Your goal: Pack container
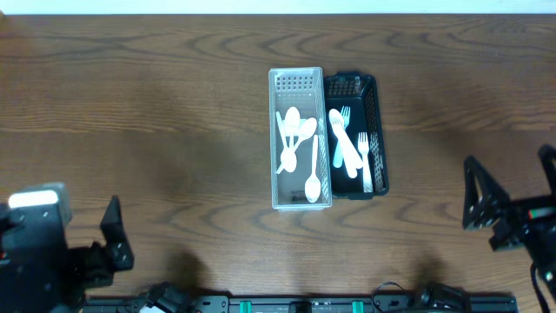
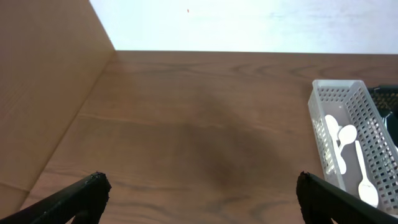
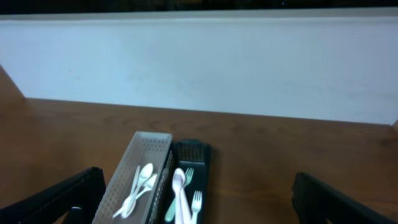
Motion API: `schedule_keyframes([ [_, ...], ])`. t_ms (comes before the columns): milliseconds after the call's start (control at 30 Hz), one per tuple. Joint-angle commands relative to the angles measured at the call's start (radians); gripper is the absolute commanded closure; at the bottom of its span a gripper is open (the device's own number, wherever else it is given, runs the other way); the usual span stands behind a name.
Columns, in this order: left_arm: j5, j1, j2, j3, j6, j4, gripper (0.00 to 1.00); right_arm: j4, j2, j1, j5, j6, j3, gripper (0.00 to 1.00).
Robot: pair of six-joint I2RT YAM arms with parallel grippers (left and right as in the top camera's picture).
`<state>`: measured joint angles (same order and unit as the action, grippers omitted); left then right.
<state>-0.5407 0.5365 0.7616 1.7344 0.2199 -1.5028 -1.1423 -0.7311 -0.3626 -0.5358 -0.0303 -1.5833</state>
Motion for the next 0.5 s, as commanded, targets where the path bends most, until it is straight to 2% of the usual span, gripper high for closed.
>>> schedule_keyframes([
  [0,-0.025,-0.003,-0.019,0.004,-0.005,-0.016,0.02,-0.024,0.014,-0.008,-0.014,-0.009,-0.002,0.01],
  [467,-0.025,-0.003,-0.026,0.004,-0.005,-0.016,0.02,-0.123,0.016,-0.008,-0.014,-0.009,-0.002,0.01],
])
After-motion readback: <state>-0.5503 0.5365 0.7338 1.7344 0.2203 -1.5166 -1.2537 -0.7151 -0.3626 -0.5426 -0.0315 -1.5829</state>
